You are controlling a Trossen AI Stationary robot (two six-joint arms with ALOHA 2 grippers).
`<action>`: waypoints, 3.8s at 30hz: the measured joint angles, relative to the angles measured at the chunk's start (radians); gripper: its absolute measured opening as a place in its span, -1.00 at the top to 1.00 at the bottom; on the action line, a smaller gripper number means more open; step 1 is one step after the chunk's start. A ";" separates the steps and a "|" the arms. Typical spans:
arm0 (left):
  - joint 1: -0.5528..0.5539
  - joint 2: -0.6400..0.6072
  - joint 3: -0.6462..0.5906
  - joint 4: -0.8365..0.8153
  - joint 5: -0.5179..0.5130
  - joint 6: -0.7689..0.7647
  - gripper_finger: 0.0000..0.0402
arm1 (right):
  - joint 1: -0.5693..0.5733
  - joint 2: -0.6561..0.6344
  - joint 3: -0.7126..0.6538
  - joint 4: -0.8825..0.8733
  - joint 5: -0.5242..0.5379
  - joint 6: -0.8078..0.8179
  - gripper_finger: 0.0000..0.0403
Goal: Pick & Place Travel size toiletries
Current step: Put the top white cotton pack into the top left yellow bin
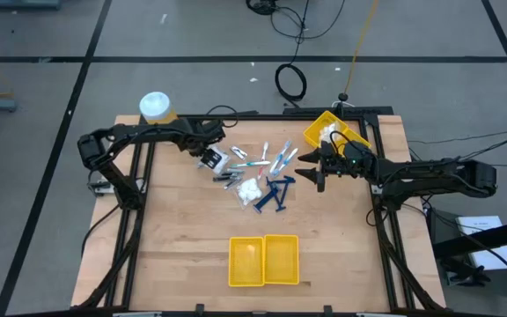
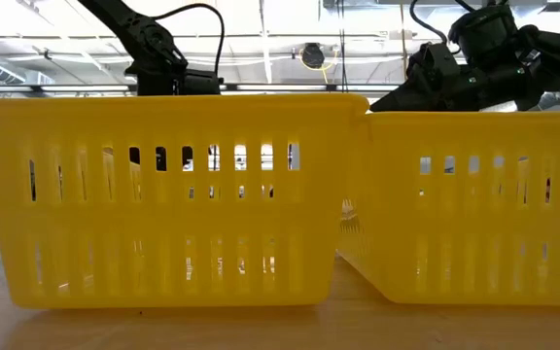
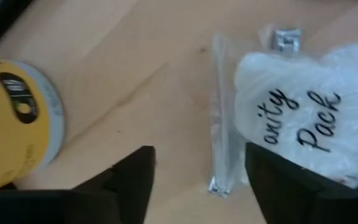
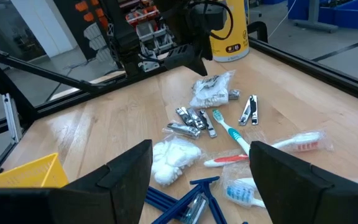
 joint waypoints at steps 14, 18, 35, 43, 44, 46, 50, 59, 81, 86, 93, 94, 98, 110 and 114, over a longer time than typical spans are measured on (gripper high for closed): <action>0.070 0.000 -0.005 0.139 0.213 0.141 -0.49 | 0.000 0.000 0.000 -0.027 0.000 -0.007 -0.26; 0.078 0.000 -0.045 0.161 0.217 0.135 -0.49 | 0.000 0.000 0.000 -0.026 0.000 -0.007 -0.26; 0.084 0.000 -0.135 0.318 0.343 0.178 0.28 | 0.000 0.000 0.000 -0.024 -0.001 -0.004 -0.26; 0.066 -0.001 -0.113 0.315 0.337 0.154 0.95 | 0.000 0.000 0.000 -0.024 0.000 -0.006 -0.26; 0.061 -0.001 -0.103 0.314 0.326 0.149 0.96 | 0.000 0.000 0.000 -0.024 0.000 -0.007 -0.26; 0.046 0.000 -0.074 0.311 0.301 0.145 0.95 | 0.000 0.000 0.000 -0.024 0.000 -0.010 -0.26; -0.003 0.000 0.007 0.305 0.294 0.186 0.99 | 0.000 0.000 0.000 -0.012 0.000 -0.011 -0.26; -0.245 0.000 0.189 0.294 0.057 0.581 0.99 | 0.019 0.000 0.000 0.010 0.000 -0.011 -0.26; -0.581 0.014 0.191 0.580 -0.283 1.125 1.00 | 0.247 0.292 0.128 0.380 0.232 -0.085 -0.27; -0.581 0.016 0.191 0.579 -0.284 1.123 0.99 | 0.257 0.351 0.258 0.238 0.229 -0.117 -0.30; -0.581 0.016 0.191 0.577 -0.284 1.135 1.00 | 0.256 0.373 0.324 0.137 0.230 -0.138 -0.26; -0.581 0.016 0.191 0.577 -0.284 1.134 0.99 | 0.256 0.373 0.325 0.139 0.230 -0.138 -0.25; -0.581 0.016 0.191 0.579 -0.284 1.132 1.00 | 0.254 0.389 0.325 0.120 0.231 -0.137 -0.12; -0.581 0.016 0.191 0.583 -0.282 1.079 0.97 | 0.254 0.392 0.325 0.123 0.233 -0.149 0.81; -0.583 0.016 0.191 0.596 -0.283 1.029 0.97 | 0.254 0.392 0.325 0.122 0.234 -0.165 0.94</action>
